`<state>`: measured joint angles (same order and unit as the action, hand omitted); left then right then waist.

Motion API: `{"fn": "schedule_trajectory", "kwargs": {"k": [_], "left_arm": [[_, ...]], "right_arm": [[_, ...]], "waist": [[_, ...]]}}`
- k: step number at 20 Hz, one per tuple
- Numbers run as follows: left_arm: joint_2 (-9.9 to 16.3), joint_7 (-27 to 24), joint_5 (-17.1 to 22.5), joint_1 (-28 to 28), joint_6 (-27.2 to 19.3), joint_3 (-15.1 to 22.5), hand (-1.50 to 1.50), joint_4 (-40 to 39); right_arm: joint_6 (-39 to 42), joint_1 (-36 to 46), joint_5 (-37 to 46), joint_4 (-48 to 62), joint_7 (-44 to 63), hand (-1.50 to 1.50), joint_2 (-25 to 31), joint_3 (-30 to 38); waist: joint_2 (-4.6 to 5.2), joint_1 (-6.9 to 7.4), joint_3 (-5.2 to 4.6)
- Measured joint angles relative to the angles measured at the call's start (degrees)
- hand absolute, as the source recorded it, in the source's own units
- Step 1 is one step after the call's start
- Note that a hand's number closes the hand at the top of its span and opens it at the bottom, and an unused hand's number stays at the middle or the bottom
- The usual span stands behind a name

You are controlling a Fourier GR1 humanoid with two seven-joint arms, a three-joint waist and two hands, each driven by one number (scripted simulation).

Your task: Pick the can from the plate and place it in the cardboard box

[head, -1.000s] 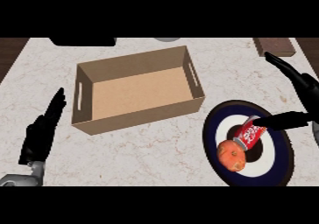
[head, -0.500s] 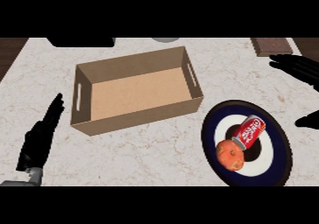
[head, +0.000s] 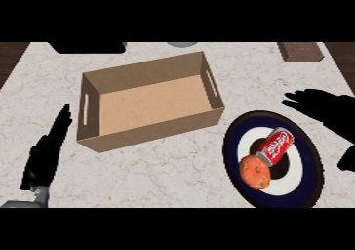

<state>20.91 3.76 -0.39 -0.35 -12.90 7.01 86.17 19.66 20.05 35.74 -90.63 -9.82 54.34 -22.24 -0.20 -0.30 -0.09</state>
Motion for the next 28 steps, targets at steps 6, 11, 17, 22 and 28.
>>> {"fn": "schedule_trajectory", "kwargs": {"k": [6,11,17,22,28], "left_arm": [[-1.4,0.7,-1.7,0.0,0.6,-0.4,0.0,0.6],[-2.5,1.5,-2.9,0.7,1.4,-1.1,0.0,1.8],[-3.6,2.1,-4.1,1.0,2.7,-2.3,0.0,2.9],[-4.3,0.4,-4.3,1.0,4.8,-4.1,0.0,1.2],[-5.0,1.2,-5.4,0.3,6.3,-6.2,0.0,1.5]], "right_arm": [[0.9,-3.1,7.2,-2.0,6.1,-1.5,-5.6,-0.3],[0.1,-4.3,13.0,0.7,6.1,-1.5,-9.5,1.0],[1.3,-5.0,18.1,2.4,5.1,-1.5,-12.4,3.5],[-0.1,-6.3,21.9,4.6,2.0,-1.5,-14.8,5.6],[1.2,-6.9,25.6,4.7,-0.1,-1.5,-17.7,8.7]], "waist": [[0.12,0.25,0.06],[0.17,0.41,0.09],[0.17,0.43,0.09],[0.19,0.41,0.09],[0.18,0.38,0.08]]}}
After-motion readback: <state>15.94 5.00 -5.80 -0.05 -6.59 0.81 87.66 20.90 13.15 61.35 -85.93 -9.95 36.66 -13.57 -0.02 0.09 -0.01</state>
